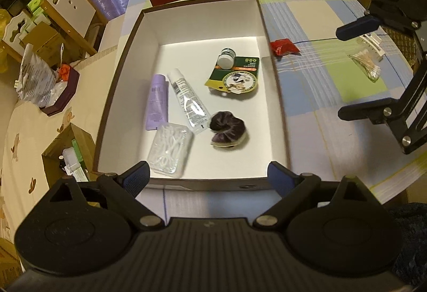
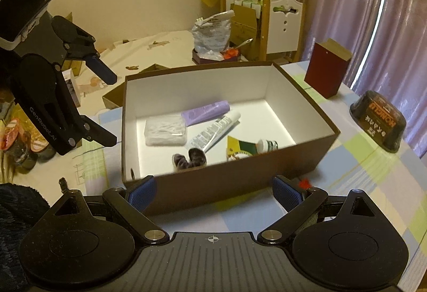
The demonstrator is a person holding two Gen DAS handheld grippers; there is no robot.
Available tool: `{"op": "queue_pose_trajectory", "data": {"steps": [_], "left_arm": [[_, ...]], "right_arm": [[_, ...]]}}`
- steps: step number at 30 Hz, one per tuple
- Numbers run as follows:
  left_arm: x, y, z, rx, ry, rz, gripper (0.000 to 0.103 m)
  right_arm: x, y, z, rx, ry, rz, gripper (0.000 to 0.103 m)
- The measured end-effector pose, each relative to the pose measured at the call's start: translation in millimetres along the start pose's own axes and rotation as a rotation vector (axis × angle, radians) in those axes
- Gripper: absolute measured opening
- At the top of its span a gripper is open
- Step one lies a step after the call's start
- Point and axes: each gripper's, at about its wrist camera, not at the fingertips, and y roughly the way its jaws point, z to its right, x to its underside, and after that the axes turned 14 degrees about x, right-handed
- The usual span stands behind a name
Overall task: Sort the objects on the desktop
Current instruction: 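Withdraw both grippers from the box toward the red packet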
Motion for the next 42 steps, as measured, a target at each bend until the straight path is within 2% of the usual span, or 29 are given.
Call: {"op": "queue_pose_trajectory", "data": {"steps": [11, 20, 24, 30, 37, 42], "left_arm": [[2.5, 1.4, 58.5, 0.022, -0.031, 0.042, 0.093], [2.2, 24.1, 101.1, 0.067, -0.053, 0.043, 0.093], [-2.3, 40.0, 117.1, 0.117, -0.052, 0.037, 0.093], [-12.2, 61.5, 134.5, 0.139, -0.039, 0.032, 0.093], [-30.5, 85.7, 145.5, 0.113, -0.015, 0.043, 0.092], [-54.1, 108.0, 155.0, 0.113, 0.109, 0.054, 0.09]], "right_arm": [[46.7, -33.0, 33.2, 0.01, 0.077, -0.013, 0.096], [93.5, -57.8, 63.2, 0.059, 0.199, -0.057, 0.096], [117.2, -67.7, 80.9, 0.103, 0.269, -0.099, 0.096], [152.5, -79.8, 112.0, 0.2, 0.397, -0.165, 0.096], [188.3, -78.6, 148.9, 0.328, 0.539, -0.26, 0.096], [206.3, -74.3, 172.0, 0.372, 0.611, -0.302, 0.096]]}}
